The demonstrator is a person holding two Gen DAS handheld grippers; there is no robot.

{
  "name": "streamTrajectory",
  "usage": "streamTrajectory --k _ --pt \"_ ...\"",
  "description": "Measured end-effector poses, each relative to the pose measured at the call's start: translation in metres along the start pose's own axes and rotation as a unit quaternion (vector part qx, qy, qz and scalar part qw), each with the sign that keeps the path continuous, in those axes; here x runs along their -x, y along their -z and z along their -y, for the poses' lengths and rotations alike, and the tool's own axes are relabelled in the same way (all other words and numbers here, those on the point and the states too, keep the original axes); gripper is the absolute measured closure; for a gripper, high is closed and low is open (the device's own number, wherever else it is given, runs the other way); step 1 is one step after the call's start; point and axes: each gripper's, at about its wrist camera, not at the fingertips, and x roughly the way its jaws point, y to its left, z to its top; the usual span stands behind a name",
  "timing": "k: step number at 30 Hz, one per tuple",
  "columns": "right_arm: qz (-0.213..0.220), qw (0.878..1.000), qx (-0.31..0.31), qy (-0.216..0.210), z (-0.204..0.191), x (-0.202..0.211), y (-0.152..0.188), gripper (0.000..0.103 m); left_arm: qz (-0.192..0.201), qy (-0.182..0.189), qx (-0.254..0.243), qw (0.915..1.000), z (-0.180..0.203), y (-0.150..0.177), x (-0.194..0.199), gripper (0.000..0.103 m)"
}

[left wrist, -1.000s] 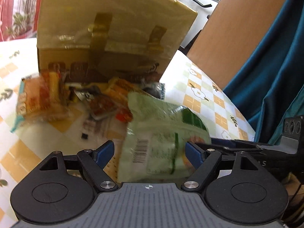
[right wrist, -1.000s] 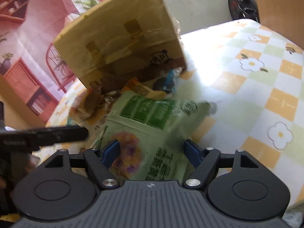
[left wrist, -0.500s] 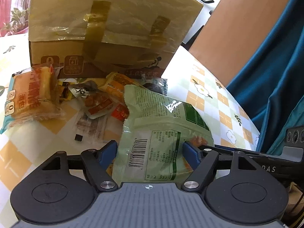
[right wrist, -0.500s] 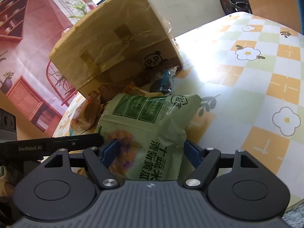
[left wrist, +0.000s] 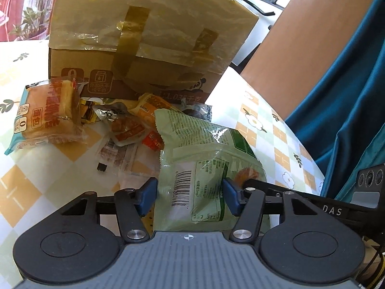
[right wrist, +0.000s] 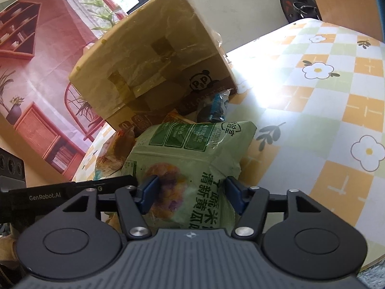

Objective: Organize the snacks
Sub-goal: 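Lift the green bag with both tools and carry it over the box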

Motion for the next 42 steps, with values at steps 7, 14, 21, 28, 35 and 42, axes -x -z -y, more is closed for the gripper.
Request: streamTrajectory --k 7,14,21,28,35,42 --pt "0.022 0.999 0.033 0.009 -0.014 0.009 -0.004 0.050 0.025 -0.003 -0.039 0.9989 0.016 -0.009 0.015 0.042" --pt "0.072 0.996 0.047 -0.004 -0.034 0.037 -0.033 0.051 0.073 0.008 -0.071 0.9948 0.038 -0.038 0.051 0.042" --pt "0.107 0.989 0.093 -0.028 -0.068 0.051 -0.066 0.051 0.122 0.015 -0.065 0.9904 0.036 -0.062 0.074 0.044" --pt "0.113 0.987 0.110 -0.036 -0.089 0.049 -0.074 0.051 0.154 0.019 -0.066 0.9857 0.043 -0.068 0.096 0.044" --pt "0.146 0.978 0.134 -0.061 -0.115 0.065 -0.100 0.051 0.206 0.026 -0.080 0.9750 0.052 -0.093 0.126 0.044" --pt "0.180 0.963 0.183 -0.077 -0.150 0.058 -0.138 0.051 0.251 0.002 -0.093 0.9635 0.055 -0.130 0.141 0.044"
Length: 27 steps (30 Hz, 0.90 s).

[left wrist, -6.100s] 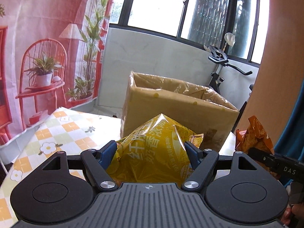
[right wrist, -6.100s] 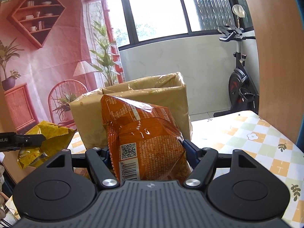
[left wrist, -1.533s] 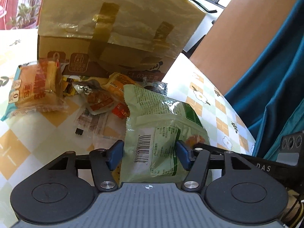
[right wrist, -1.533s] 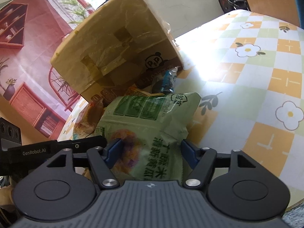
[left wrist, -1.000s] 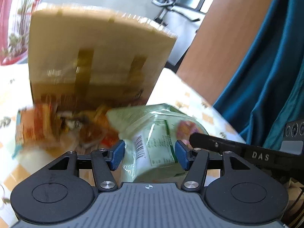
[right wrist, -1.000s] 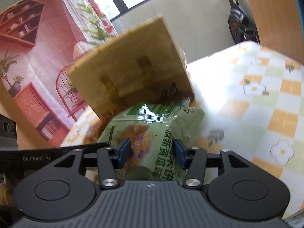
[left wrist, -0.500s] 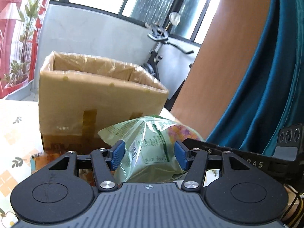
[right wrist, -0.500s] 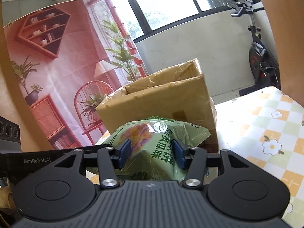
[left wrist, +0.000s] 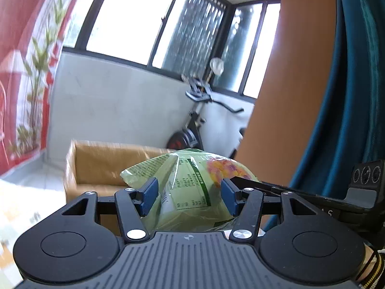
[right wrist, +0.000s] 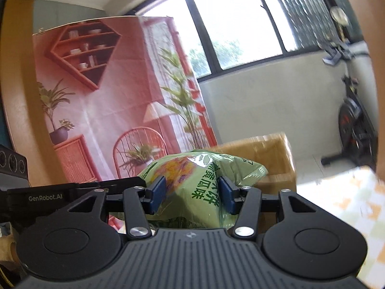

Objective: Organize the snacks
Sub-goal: 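Lift the green bag with both tools and carry it over the box, then open both tools to drop the green bag into the box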

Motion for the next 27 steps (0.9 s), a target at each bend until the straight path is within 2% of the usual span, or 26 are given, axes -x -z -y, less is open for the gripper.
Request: streamTrajectory --k 4,11,13,18,23,27 --pt "0.018 0.999 0.042 -0.019 -0.007 -0.036 -0.026 0.051 0.006 -0.023 0.006 0.9997 -0.018 -0.024 -0.025 0.044" --pt "-0.007 0.997 0.065 -0.035 0.011 -0.134 -0.049 0.051 -0.035 -0.063 0.032 0.9969 -0.062 -0.049 -0.088 0.043" --pt "-0.025 0.998 0.051 -0.036 0.023 -0.161 -0.052 0.051 -0.052 -0.083 0.026 0.9949 -0.070 -0.051 -0.105 0.044" --pt "-0.071 0.997 0.000 -0.030 0.056 -0.209 -0.052 0.051 -0.089 -0.098 0.025 0.9909 -0.088 -0.046 -0.124 0.044" --pt "-0.108 0.993 -0.049 -0.020 0.085 -0.230 -0.035 0.052 -0.123 -0.119 -0.011 0.9851 -0.095 -0.035 -0.136 0.043" --pt "-0.125 0.991 -0.052 0.012 0.098 -0.230 -0.026 0.049 -0.116 -0.126 -0.016 0.9850 -0.100 -0.037 -0.126 0.041"
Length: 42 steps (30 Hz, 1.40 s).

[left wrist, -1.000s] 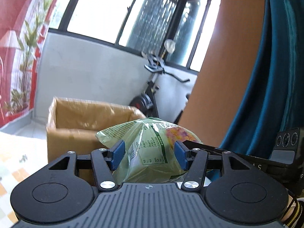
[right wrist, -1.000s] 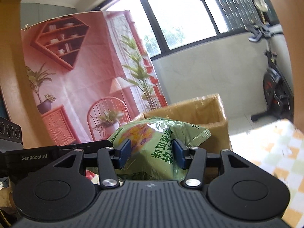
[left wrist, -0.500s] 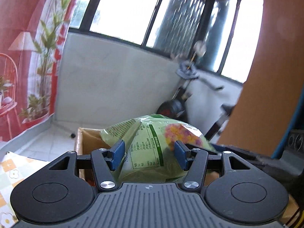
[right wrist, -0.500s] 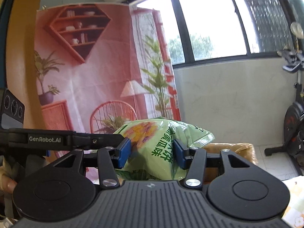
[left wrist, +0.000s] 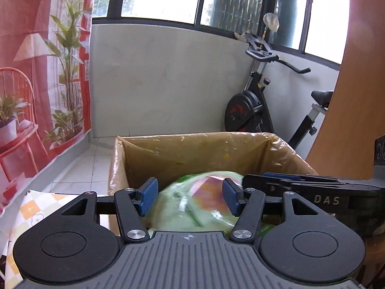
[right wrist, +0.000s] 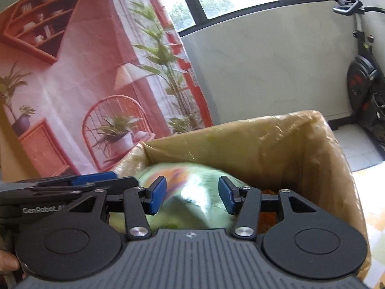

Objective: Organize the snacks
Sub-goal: 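Open both tools to drop the green bag into the box, then grasp the bread loaf with the left tool while the right tool grasps the orange bar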

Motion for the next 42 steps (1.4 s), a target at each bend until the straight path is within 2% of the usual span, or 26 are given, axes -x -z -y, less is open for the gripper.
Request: streamTrajectory --k 9,15,17,24,27,32,36,42 --pt "0.054 0.996 0.067 0.009 -0.022 0.058 0.018 0.049 0.009 -0.021 0.003 0.9997 -0.014 0.008 0.051 0.040" --pt "0.065 0.994 0.091 0.005 -0.030 0.096 0.041 0.049 0.016 -0.028 0.013 0.9994 -0.030 0.010 0.098 0.037" --pt "0.068 0.994 0.090 0.001 -0.030 0.110 0.050 0.049 0.024 -0.038 0.011 0.9989 -0.033 0.019 0.114 0.029" --pt "0.053 0.995 0.078 0.022 -0.032 0.143 0.104 0.049 0.007 -0.048 0.016 0.9987 -0.038 0.077 0.140 0.029" --pt "0.020 0.996 0.078 0.034 -0.037 0.142 0.135 0.049 -0.007 -0.055 0.014 0.9983 -0.039 0.100 0.138 0.029" --pt "-0.014 0.996 0.072 0.051 -0.041 0.127 0.175 0.049 -0.034 -0.041 0.030 0.9981 -0.046 0.124 0.113 0.026" --pt "-0.018 0.997 0.063 0.047 -0.036 0.114 0.188 0.049 -0.051 -0.042 0.046 0.9967 -0.052 0.139 0.085 0.023" --pt "-0.029 0.992 0.105 0.062 -0.024 0.086 0.197 0.049 -0.084 -0.036 0.076 0.9930 -0.049 0.169 0.045 0.022"
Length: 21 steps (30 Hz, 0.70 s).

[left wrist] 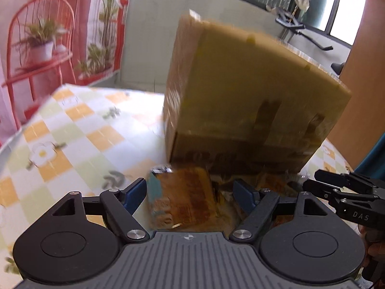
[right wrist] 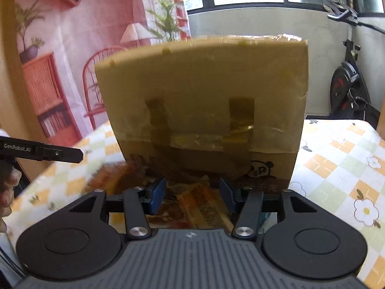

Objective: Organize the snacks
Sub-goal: 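Grasp the bread loaf with the left tool while the right tool grasps the orange bar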

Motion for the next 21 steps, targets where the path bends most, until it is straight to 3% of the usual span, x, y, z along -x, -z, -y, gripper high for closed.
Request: streamTrajectory --k 10,21 --pt "-0.021 0.995 0.096 0.017 -0.001 -0.036 0.029 0.049 -0.018 -0.022 -0.014 0.9995 0.005 0.013 -0.024 0.020" --pt "-0.021 0.996 0.086 0.007 0.009 -0.044 0.045 0.050 -0.010 -0.056 -0.021 0.9982 0.016 0.016 -0.035 0.015"
